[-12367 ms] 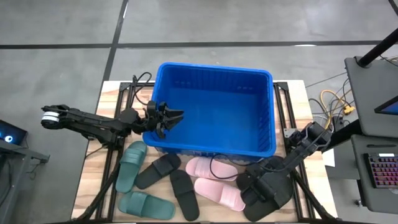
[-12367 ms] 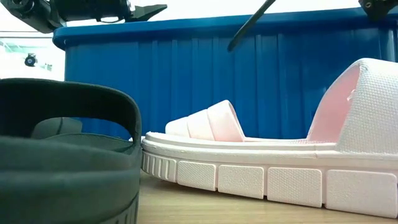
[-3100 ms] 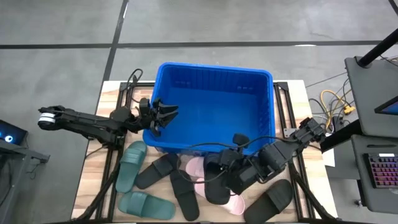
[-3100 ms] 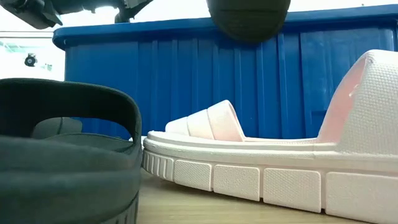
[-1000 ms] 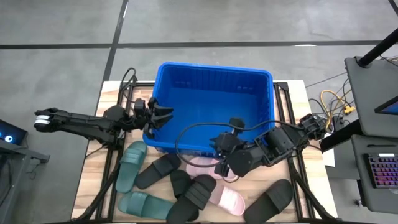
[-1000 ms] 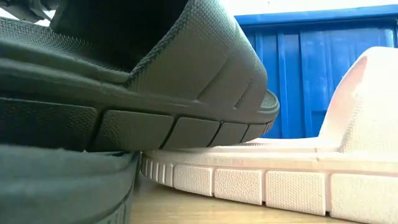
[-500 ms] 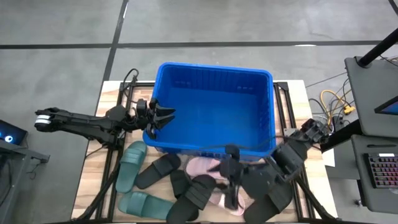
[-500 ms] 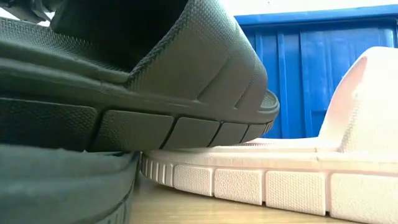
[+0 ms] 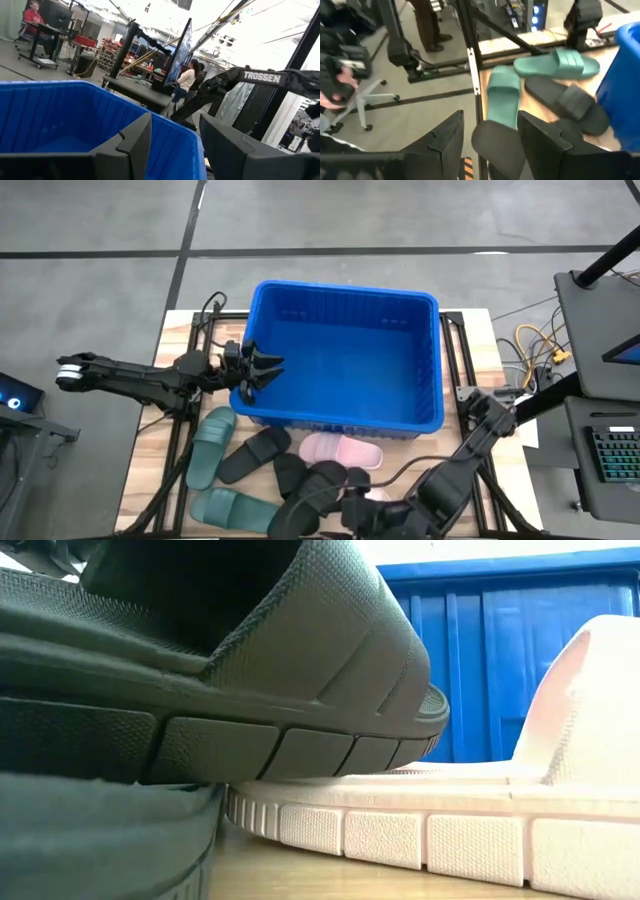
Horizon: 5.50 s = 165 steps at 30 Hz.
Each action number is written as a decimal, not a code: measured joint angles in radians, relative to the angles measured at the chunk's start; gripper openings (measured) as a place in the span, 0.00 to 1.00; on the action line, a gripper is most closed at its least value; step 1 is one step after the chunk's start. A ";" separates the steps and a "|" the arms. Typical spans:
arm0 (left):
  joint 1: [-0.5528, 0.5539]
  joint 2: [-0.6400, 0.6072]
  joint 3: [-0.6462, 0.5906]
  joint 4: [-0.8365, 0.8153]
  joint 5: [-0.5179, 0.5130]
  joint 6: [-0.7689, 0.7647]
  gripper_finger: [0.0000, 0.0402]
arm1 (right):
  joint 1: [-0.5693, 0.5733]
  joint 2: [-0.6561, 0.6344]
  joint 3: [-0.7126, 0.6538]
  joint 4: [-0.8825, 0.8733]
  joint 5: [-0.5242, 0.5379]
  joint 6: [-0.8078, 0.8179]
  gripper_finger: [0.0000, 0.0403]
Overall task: Pick and place slides into bin
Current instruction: Put the top right black slide into the blue bin
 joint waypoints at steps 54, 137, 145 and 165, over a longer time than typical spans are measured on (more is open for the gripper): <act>0.000 0.000 0.000 -0.176 0.002 0.003 0.38 | -0.009 0.320 0.000 -0.163 0.032 0.177 0.58; 0.000 -0.001 -0.001 -0.182 0.001 0.000 0.38 | -0.190 0.008 -0.358 -0.148 -0.432 0.281 0.40; 0.000 -0.001 -0.001 -0.183 0.001 0.000 0.38 | -0.192 -0.162 -0.608 0.240 -0.405 0.250 0.40; 0.000 -0.001 -0.001 -0.209 0.002 0.004 0.38 | -0.238 -0.322 -1.018 0.645 -0.416 0.435 0.49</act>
